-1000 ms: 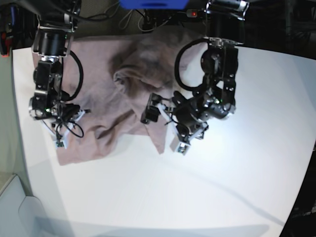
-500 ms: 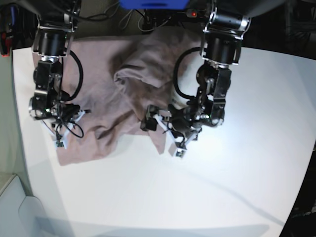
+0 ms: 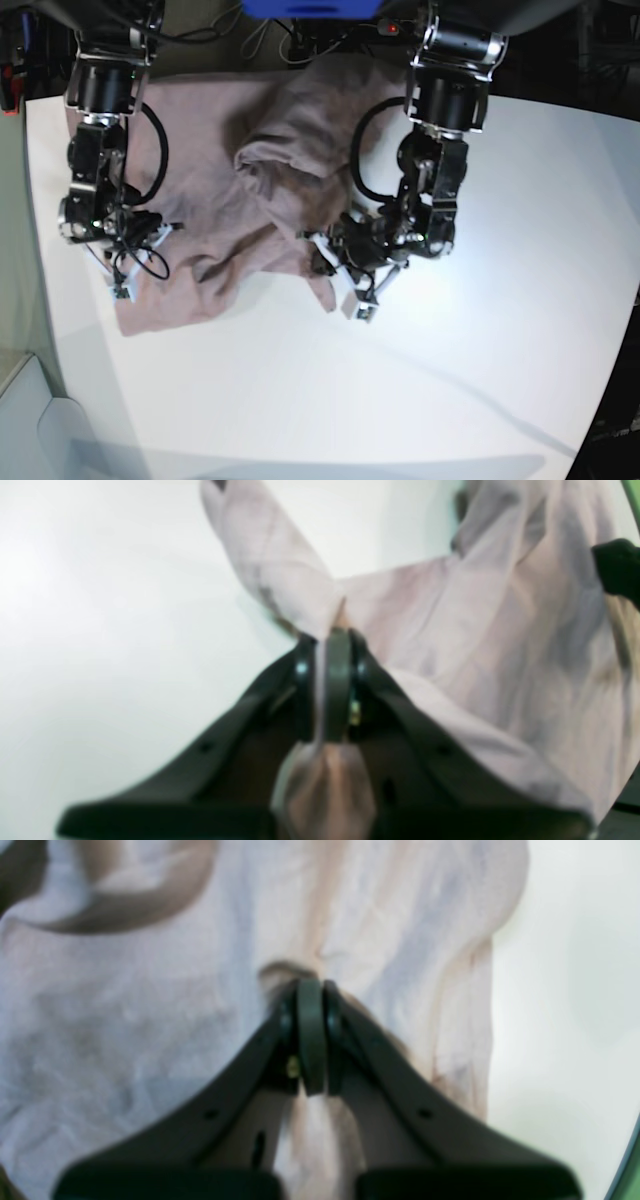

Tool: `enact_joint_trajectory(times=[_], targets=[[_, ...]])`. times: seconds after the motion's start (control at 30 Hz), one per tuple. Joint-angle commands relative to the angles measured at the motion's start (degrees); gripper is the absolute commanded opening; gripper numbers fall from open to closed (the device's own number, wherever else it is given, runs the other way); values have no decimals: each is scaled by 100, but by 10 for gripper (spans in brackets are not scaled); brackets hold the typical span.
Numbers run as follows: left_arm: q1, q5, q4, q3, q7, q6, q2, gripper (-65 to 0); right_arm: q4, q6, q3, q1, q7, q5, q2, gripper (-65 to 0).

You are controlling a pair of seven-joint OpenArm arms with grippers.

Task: Layout the t-shirt on the table in an organized manner, then fold the t-shirt properly
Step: 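Pull the folded side back with the left gripper to straighten the fold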

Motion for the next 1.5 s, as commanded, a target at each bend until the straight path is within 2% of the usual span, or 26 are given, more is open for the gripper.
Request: enact_joint_trajectory(times=[0.0,0.3,0.47,0.7,0.87,1.03,1.33,1.4,1.47], targets=[[-146,-96,202,-7,-104,-26,49,-650,82,-26,3,117,137,5,41,-650],[-453,-87,791,-218,-43,10,-170,-650,82,-26,3,100,163,5,41,-650],[-937,-87,994,-376,318,1,-504,-650,82,-26,3,91,163,5,41,-650],[-1622,-52,906,-385,291,1,-1120,-650,82,-26,3,82,163,5,41,-650],[-2115,-43,238,-367,274,-26,-1445,-650,82,-26,3,82,154,5,32,-650],[-2264,-43,-562,-350,-113,-26,-1480,-650,82,-26,3,82,154,5,-47,-650],[-2132,-35,-1398,-367,-359,36,-1524,-647,82,-26,-6,74,154,5,-117,-650],[-2115,141,-1573,-350,-368,36,-1594,-611,82,-26,-6,74,154,5,-117,-650],[-2106,431,-1688,-394,-500,36,-1594,-523,82,-26,-6,74,154,5,-117,-650]])
